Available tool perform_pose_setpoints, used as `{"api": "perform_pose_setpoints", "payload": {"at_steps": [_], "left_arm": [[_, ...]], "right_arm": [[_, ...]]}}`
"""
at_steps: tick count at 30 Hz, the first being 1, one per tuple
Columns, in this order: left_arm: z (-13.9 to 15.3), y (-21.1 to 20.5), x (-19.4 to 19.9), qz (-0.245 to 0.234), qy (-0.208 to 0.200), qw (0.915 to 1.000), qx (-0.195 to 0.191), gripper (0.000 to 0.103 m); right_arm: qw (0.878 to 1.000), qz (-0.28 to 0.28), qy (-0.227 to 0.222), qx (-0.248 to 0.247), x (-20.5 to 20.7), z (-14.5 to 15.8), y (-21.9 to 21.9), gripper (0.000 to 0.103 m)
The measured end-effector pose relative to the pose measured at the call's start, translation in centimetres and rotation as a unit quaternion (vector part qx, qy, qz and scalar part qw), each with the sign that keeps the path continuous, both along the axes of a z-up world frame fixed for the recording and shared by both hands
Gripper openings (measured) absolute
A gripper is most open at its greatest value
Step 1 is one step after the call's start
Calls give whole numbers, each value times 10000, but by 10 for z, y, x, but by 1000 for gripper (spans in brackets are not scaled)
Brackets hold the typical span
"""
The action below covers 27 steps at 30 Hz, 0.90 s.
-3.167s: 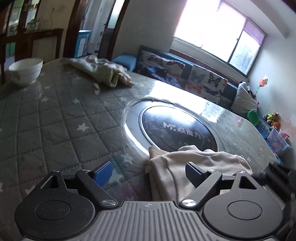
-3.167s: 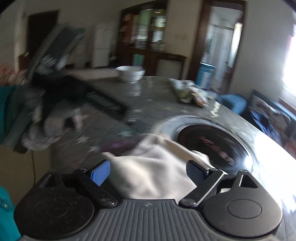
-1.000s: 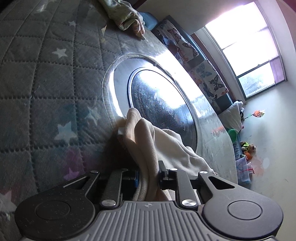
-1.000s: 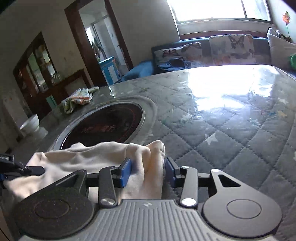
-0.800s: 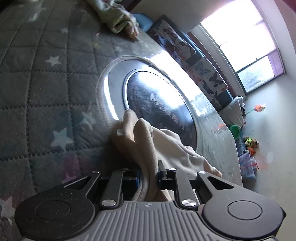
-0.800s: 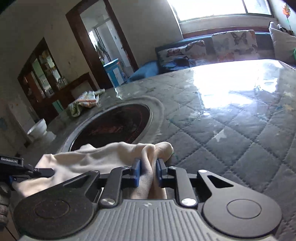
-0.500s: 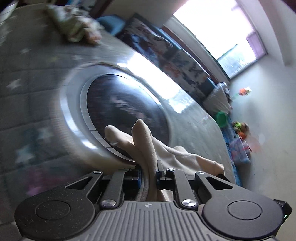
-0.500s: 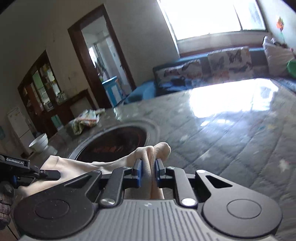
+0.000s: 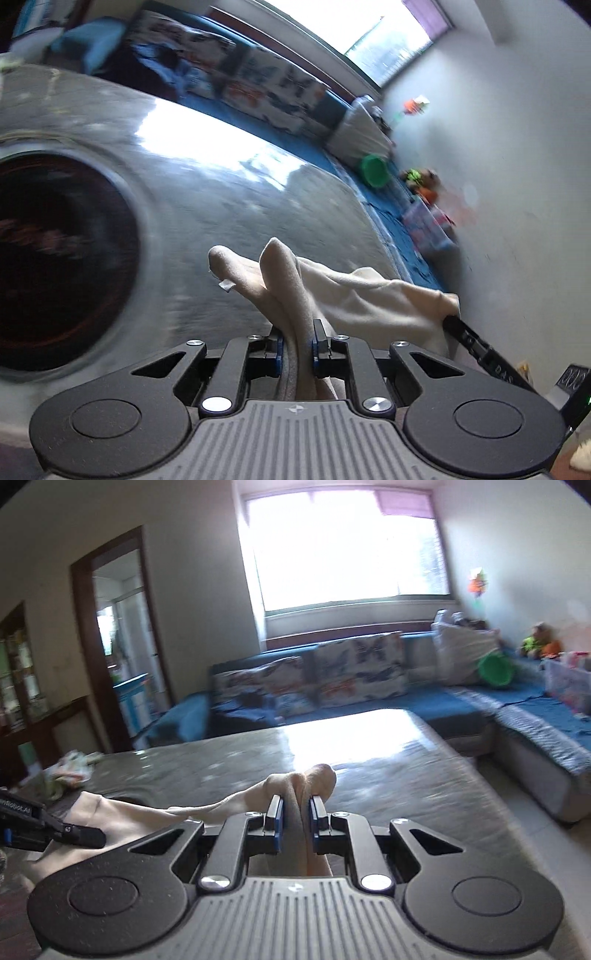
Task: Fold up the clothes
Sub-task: 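Carry the folded sweatshirt with both grippers onto the bare table cover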
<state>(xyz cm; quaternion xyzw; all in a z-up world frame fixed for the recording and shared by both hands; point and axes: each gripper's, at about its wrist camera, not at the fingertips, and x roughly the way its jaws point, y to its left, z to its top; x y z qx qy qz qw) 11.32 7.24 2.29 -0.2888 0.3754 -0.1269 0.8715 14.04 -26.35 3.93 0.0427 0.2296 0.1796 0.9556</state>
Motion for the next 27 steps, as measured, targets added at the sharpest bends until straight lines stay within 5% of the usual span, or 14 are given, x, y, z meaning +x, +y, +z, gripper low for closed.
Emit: {"api": "perform_pose_setpoints", "payload": {"at_steps": [13, 19, 27], "left_arm": [[-26, -71, 50, -456, 383, 9975, 384, 16], [-32, -57, 52, -245, 479, 9961, 696, 33], [-19, -62, 39, -314, 175, 9968, 720, 40]], "right_arm": [[9943, -880, 473, -370, 42, -42, -68, 13], [9902, -1099, 728, -464, 47, -64, -73, 18], [9964, -460, 497, -511, 42, -51, -41, 28]]}}
